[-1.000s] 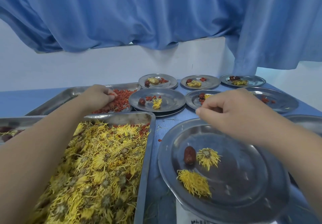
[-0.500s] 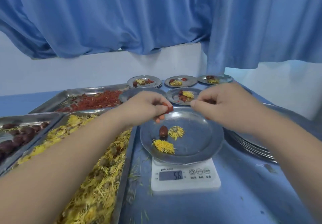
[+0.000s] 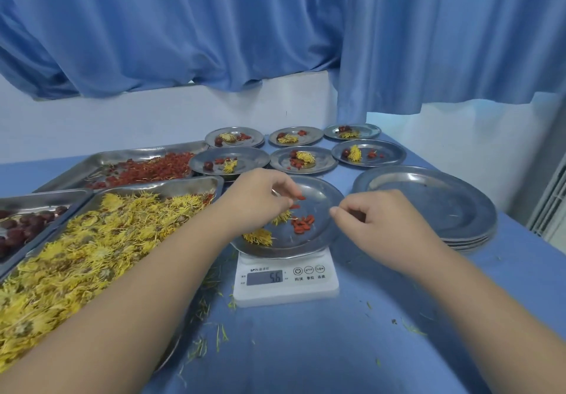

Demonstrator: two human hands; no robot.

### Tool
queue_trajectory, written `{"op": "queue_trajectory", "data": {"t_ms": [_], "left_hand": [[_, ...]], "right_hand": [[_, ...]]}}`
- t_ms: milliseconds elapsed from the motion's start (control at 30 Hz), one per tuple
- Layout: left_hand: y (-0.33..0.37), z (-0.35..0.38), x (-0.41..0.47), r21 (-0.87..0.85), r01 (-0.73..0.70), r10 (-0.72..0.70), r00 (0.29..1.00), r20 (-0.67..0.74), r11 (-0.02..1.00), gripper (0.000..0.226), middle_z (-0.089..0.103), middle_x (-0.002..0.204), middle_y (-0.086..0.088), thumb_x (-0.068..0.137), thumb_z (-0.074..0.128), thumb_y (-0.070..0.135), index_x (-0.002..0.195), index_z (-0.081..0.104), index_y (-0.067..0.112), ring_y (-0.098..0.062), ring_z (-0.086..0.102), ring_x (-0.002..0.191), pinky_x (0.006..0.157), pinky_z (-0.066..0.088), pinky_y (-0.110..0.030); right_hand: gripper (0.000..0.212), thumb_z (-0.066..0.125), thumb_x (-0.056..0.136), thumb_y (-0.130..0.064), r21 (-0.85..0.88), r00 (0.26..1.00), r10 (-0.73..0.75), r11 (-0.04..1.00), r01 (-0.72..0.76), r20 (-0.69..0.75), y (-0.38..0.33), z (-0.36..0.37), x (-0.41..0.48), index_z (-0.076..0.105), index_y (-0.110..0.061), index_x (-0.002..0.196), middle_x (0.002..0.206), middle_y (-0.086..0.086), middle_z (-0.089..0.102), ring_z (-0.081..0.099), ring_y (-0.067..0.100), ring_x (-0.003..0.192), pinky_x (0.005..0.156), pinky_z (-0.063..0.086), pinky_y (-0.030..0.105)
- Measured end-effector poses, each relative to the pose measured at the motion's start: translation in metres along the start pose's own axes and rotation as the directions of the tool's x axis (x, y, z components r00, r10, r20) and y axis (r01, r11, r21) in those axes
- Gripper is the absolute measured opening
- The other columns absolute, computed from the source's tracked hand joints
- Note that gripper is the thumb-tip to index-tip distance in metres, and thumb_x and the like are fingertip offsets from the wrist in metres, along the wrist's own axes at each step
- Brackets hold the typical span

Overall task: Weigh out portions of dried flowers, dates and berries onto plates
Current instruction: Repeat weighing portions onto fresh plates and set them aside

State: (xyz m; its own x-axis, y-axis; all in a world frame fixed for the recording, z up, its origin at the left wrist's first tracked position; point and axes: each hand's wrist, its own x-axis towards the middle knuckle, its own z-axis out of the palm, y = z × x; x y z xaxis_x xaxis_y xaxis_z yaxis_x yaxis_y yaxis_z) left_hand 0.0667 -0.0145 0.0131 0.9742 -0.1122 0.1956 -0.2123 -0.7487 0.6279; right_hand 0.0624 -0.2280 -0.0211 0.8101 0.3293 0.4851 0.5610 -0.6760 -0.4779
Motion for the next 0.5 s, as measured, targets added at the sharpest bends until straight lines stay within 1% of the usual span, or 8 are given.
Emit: {"op": "queue_trajectory", "data": {"t_ms": [67,133,200,233,300,367,433,500], "left_hand": [[0.000,0.004,-0.001,0.031,0.002,-0.001,0.999,-0.032,1.000,0.012,0.069,0.084,0.015,0.085,0.071,0.016,0.085,0.070,0.028,0.002,0.064,0.077,0.067,0.048,-0.013],[0.000,0.008,-0.001,0.047,0.012,-0.010,0.999,-0.052,0.999,0.011,0.068,0.080,0.013,0.082,0.074,0.016,0.082,0.069,0.026,0.006,0.061,0.069,0.059,0.044,-0.006],[0.001,0.012,-0.001,0.049,0.024,-0.021,0.998,-0.058,0.999,0.008,0.067,0.079,0.011,0.082,0.075,0.018,0.082,0.069,0.024,0.010,0.058,0.063,0.054,0.040,-0.003],[0.002,0.013,-0.002,0.053,0.028,-0.025,0.998,-0.059,0.998,0.006,0.067,0.080,0.011,0.082,0.075,0.021,0.083,0.069,0.024,0.009,0.058,0.062,0.054,0.040,-0.005],[0.005,0.015,-0.003,0.074,0.032,-0.027,0.998,-0.062,0.997,0.005,0.067,0.084,0.010,0.085,0.072,0.029,0.084,0.070,0.025,0.002,0.059,0.067,0.060,0.044,-0.014],[0.007,0.015,-0.005,0.094,0.039,-0.034,0.998,-0.058,0.995,0.010,0.066,0.087,0.011,0.088,0.066,0.034,0.084,0.070,0.026,-0.002,0.059,0.076,0.066,0.045,-0.022],[0.007,0.013,-0.008,0.082,0.043,-0.038,0.997,-0.061,0.996,0.011,0.065,0.086,0.013,0.091,0.062,0.032,0.086,0.070,0.027,-0.003,0.059,0.078,0.065,0.042,-0.020],[0.006,0.011,-0.010,0.054,0.056,-0.052,0.996,-0.077,0.997,0.009,0.065,0.087,0.014,0.091,0.063,0.024,0.091,0.070,0.028,0.000,0.059,0.079,0.061,0.040,-0.014]], "right_hand": [[0.039,0.055,0.090,-0.039,-0.010,1.000,0.018,1.000,-0.018,-0.005,0.002,0.002,-0.001,0.051,-0.024,0.054,0.052,-0.016,0.052,0.045,0.009,0.049,0.047,0.037,0.026],[0.042,0.055,0.090,-0.038,-0.014,1.000,0.023,1.000,-0.023,-0.009,0.004,0.004,-0.002,0.045,-0.025,0.051,0.050,-0.014,0.050,0.044,0.010,0.049,0.047,0.036,0.026],[0.043,0.055,0.090,-0.036,-0.014,1.000,0.023,1.000,-0.024,-0.017,0.004,0.004,-0.001,0.044,-0.024,0.050,0.047,-0.010,0.048,0.042,0.010,0.047,0.048,0.037,0.028],[0.044,0.056,0.090,-0.036,-0.013,1.000,0.022,1.000,-0.022,-0.022,0.004,0.004,-0.001,0.043,-0.025,0.049,0.046,-0.009,0.047,0.042,0.010,0.046,0.048,0.036,0.028],[0.048,0.056,0.090,-0.035,-0.009,1.000,0.018,1.000,-0.018,-0.025,0.004,0.004,-0.002,0.039,-0.027,0.046,0.047,-0.013,0.048,0.042,0.010,0.047,0.046,0.033,0.027],[0.049,0.056,0.090,-0.036,-0.005,0.999,0.021,1.000,-0.021,-0.025,0.004,0.004,-0.003,0.038,-0.028,0.046,0.048,-0.015,0.049,0.044,0.008,0.048,0.046,0.031,0.026],[0.047,0.056,0.090,-0.037,-0.003,0.999,0.028,1.000,-0.028,-0.022,0.005,0.005,-0.003,0.041,-0.028,0.047,0.048,-0.015,0.050,0.045,0.008,0.049,0.045,0.031,0.025],[0.042,0.055,0.090,-0.038,-0.006,0.999,0.035,0.999,-0.035,-0.015,0.006,0.005,-0.003,0.047,-0.027,0.050,0.048,-0.011,0.051,0.047,0.009,0.049,0.046,0.035,0.025]]}}
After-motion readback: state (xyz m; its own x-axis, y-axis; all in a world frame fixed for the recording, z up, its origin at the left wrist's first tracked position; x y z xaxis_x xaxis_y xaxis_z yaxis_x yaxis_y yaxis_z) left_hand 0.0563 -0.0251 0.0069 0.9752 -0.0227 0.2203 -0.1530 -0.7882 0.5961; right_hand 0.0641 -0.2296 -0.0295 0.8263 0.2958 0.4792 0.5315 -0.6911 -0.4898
